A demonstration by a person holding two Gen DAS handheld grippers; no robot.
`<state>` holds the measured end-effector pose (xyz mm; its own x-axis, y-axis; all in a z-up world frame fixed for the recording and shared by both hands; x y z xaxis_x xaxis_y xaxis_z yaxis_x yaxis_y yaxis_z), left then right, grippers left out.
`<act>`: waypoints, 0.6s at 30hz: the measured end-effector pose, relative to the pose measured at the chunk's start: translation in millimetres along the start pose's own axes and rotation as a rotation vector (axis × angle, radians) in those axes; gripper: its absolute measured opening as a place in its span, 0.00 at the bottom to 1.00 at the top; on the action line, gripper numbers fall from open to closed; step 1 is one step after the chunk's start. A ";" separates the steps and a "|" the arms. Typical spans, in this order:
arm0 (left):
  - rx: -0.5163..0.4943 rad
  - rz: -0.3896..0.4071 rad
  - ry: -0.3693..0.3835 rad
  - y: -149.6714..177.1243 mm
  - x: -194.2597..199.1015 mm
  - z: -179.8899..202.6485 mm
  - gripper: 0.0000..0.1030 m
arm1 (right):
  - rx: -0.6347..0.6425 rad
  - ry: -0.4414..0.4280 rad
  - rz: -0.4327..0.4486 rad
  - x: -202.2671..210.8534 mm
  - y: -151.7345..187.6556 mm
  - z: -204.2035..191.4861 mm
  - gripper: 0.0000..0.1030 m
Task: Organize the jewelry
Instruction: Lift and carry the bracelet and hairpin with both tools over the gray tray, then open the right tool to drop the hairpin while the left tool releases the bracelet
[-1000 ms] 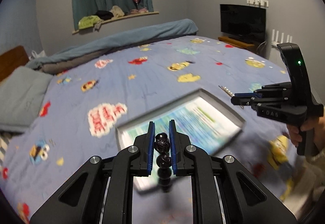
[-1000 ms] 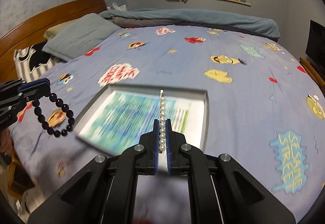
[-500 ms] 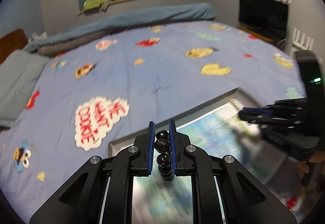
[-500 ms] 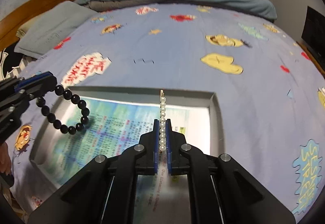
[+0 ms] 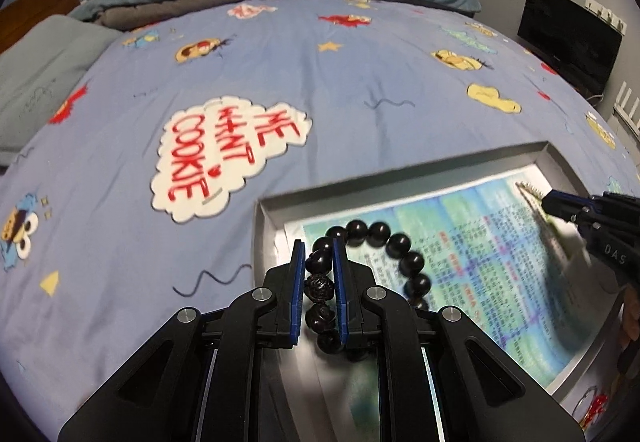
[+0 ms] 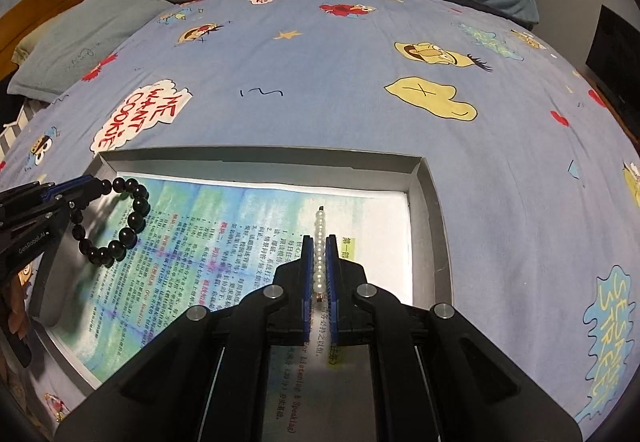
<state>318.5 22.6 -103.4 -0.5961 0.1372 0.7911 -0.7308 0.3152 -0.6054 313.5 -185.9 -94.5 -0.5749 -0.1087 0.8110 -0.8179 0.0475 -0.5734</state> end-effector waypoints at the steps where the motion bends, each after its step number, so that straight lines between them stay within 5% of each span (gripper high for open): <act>1: -0.005 -0.012 0.001 2.7 -2.7 1.6 0.14 | 0.000 -0.003 -0.001 0.1 0.1 -0.3 0.06; 6: -0.035 -0.024 -0.022 5.3 -5.2 6.2 0.18 | -0.018 -0.007 -0.002 0.0 0.6 2.1 0.06; 12: -0.024 0.009 -0.027 1.2 3.6 4.2 0.47 | -0.030 -0.011 0.010 3.5 -1.3 3.4 0.08; 18: 0.000 0.056 0.001 -0.3 17.4 7.7 0.66 | -0.049 -0.027 0.030 13.0 0.1 4.3 0.35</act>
<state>305.8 17.6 -90.1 -0.6355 0.1559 0.7562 -0.6964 0.3073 -0.6485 306.1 -191.6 -84.5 -0.5985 -0.1337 0.7899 -0.8011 0.0993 -0.5902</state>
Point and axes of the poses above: each gripper's, at about its wrist camera, not at the fingertips, and x roughly against the way its jaws point, z to its right, y to its underside, the point moved 10 cm from there along -x, roughly the way its jaws point, and after that the axes turned 11 degrees about -x, right-handed, at the moved point
